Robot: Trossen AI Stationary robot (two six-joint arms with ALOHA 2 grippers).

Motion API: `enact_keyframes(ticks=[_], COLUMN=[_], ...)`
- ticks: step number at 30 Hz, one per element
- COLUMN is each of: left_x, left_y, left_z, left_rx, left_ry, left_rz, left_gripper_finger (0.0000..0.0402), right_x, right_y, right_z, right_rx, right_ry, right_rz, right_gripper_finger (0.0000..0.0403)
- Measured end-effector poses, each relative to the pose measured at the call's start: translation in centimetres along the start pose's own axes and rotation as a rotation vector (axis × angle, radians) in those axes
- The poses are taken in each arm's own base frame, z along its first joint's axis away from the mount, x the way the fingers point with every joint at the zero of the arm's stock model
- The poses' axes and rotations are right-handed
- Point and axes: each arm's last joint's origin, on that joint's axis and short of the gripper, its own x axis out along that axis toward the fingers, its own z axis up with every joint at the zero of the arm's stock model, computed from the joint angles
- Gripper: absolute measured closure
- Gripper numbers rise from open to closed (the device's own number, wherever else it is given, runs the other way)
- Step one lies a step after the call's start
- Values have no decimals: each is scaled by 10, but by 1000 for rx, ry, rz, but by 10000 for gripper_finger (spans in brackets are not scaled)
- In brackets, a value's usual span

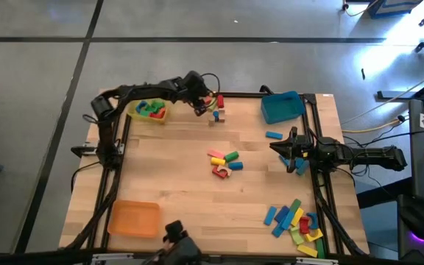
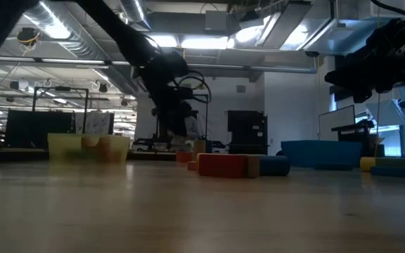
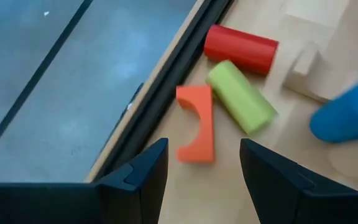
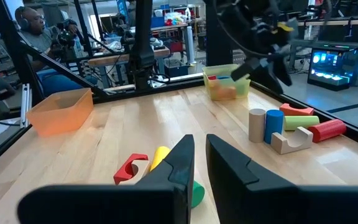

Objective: Sort blocks by size
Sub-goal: Put the orange arch block into the yellow bin

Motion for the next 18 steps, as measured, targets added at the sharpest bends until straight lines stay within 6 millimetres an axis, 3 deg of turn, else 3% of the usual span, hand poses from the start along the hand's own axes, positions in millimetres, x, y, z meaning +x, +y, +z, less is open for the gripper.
enact_keyframes(ticks=[5, 18], left_x=[21, 57], left_y=[-1, 4], left_z=[6, -8], left_rx=[55, 103], left_ry=[18, 65], left_rz=[-6, 0], left_gripper_finger=[219, 219], right_x=[0, 0], right_y=[0, 0], right_z=[0, 0], right_rx=[0, 0], right_ry=[0, 0], right_rz=[0, 0], right_gripper_finger=[357, 357])
